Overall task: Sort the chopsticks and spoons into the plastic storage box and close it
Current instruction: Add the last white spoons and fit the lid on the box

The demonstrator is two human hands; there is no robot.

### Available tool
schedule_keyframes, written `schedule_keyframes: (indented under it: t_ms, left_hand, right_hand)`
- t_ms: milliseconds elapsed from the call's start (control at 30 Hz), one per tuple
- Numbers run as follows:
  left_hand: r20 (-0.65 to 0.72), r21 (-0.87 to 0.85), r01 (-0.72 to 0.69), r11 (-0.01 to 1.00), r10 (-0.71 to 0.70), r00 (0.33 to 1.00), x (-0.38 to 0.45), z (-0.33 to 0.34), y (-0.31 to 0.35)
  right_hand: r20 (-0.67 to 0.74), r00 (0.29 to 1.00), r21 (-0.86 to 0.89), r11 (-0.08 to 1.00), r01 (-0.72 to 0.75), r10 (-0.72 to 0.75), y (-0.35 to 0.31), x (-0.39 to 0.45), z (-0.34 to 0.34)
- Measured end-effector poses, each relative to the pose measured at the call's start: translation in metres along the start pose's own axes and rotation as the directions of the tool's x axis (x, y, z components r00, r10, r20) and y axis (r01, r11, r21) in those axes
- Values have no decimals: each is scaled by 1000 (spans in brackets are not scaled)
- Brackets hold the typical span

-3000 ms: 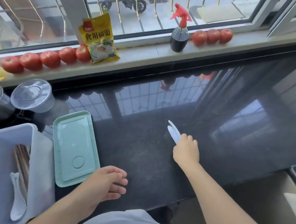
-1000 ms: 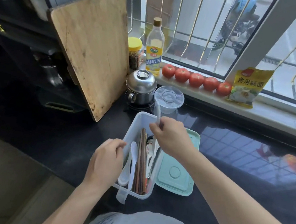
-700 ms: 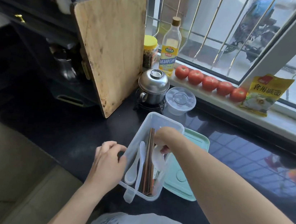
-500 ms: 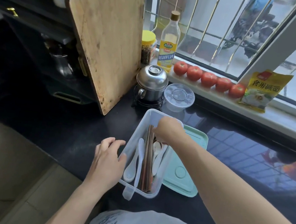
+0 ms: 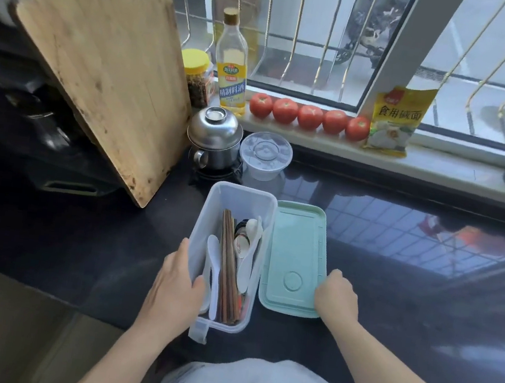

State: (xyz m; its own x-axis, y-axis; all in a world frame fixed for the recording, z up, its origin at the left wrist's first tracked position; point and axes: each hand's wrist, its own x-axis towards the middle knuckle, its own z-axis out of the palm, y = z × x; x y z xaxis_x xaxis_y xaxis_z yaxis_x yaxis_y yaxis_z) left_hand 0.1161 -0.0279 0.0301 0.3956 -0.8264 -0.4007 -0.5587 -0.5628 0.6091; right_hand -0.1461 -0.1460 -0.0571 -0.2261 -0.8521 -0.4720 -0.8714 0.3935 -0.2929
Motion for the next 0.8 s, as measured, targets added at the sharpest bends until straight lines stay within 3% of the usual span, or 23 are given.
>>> schedule_keyframes:
  t_ms: [67, 167, 333, 433, 533, 667, 733, 800]
  left_hand:
    - [16, -56, 1, 998, 0, 1000, 4, -4, -4]
    - [1, -159, 24, 987, -24, 1000, 9, -9, -6]
    - [19, -204, 9, 979, -6, 1000, 9, -17, 3]
    - [140, -236, 3, 972, 31, 990, 12, -11, 9]
    - [249, -303, -30, 953, 109, 962, 10, 9, 29]
    - [407, -410, 40, 911, 144, 902, 2, 46, 61]
    - [519, -453, 107, 885, 164, 839, -3, 63, 74]
    - [582, -473, 154, 868, 176, 794, -3, 73, 88]
  right_hand:
    - [-10, 998, 106, 992, -68, 70, -2, 3, -7]
    - [-103, 986, 401, 912, -81, 133, -5, 0, -29]
    - [-467, 880, 593, 770, 237, 89, -29, -20, -91]
    - [-555, 832, 631, 655, 416, 6, -48, -33, -120]
    - [-677, 720, 471, 662, 583, -152, -60, -47, -134]
    - [-770, 471, -12, 748, 664, -431, -50, -61, -124]
    - [-706, 456, -184, 761, 622, -542, -33, -70, -110]
    - [-613, 485, -308, 754, 580, -624, -6, -80, -90]
